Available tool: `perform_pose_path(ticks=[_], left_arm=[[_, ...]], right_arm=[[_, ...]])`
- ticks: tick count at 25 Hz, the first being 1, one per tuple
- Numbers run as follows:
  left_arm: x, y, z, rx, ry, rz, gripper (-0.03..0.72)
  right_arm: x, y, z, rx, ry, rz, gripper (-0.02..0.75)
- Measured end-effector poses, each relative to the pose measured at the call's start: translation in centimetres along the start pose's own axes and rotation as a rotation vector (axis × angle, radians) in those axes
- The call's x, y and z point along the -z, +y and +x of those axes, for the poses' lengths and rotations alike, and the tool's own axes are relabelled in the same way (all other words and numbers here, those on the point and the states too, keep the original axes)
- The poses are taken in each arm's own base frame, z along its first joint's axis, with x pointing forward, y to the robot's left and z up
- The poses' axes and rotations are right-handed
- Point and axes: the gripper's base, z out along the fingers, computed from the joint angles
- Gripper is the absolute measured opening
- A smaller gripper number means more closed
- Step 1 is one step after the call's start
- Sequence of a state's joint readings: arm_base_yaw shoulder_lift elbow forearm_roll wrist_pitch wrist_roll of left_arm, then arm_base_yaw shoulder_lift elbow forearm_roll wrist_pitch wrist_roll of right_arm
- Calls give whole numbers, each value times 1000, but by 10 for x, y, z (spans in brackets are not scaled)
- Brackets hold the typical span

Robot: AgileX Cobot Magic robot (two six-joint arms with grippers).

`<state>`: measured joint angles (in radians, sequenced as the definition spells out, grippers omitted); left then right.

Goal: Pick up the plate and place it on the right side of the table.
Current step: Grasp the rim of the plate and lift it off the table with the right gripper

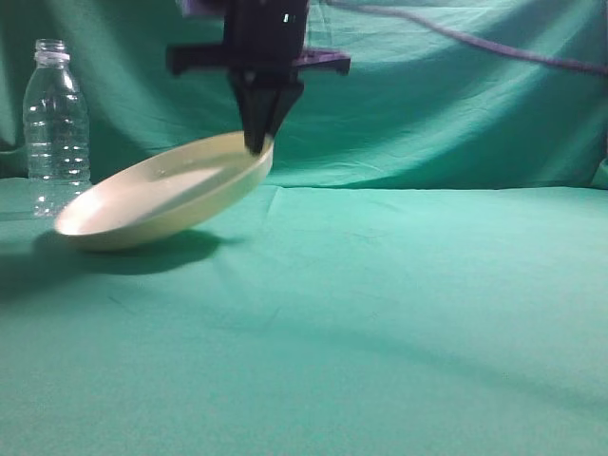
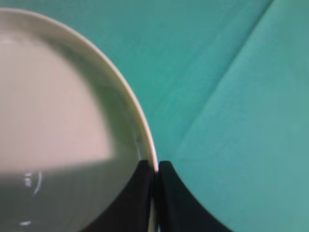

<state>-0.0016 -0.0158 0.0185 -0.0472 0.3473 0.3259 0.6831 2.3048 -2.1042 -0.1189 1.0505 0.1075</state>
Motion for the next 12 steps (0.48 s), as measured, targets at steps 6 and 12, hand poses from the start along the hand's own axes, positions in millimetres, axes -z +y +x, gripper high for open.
perform_pose_path(ticks=[6,12], left_arm=[[0,0,0,0,0,0,0],[0,0,0,0,0,0,0]], right_arm=[[78,-29,-4,-3,-60,43,0],[156,-109,20,-149,-124,141,0]])
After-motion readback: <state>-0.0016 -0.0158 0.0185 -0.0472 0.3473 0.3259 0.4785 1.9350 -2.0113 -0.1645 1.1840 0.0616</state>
